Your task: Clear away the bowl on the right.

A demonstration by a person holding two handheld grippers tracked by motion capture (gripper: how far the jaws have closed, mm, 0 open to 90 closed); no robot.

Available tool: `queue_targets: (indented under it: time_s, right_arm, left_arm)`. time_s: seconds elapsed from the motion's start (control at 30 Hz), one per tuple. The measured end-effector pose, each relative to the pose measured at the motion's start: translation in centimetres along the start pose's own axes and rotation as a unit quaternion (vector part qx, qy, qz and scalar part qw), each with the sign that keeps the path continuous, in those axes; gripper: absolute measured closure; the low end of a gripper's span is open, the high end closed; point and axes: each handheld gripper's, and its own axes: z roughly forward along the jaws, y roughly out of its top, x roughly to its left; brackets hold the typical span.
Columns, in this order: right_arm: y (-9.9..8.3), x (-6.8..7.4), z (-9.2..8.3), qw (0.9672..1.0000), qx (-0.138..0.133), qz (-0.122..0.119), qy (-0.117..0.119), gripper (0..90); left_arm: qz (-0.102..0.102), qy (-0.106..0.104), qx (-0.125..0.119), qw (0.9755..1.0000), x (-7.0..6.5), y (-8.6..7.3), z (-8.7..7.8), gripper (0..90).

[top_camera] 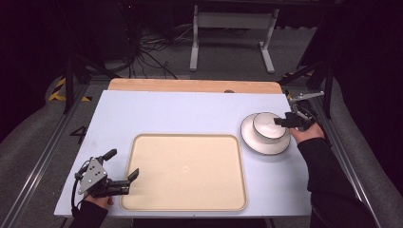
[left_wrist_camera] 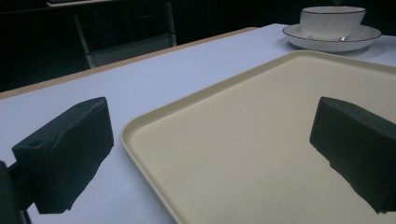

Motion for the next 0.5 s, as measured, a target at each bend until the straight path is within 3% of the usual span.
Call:
queue_targets:
  time_s: [0.2,0.37,0.5]
  right_arm:
    - [0.3,-0.2,0.9,0.9985,0.05,-0.008,-0.02,41.8]
    - [1.0,-0.3,1.2,0.9954,0.094,-0.005,-0.02,43.2]
    - [1.3,-0.4,1.6,0.9937,0.111,-0.002,-0.02,43.4]
  left_arm:
    - [0.0,0.0,0.001,1.0,0.0,0.0,0.0,0.1]
    - [0.0,0.0,0.001,1.0,0.0,0.0,0.0,0.2]
    - [0.0,0.0,0.001,1.0,0.0,0.0,0.0,0.1]
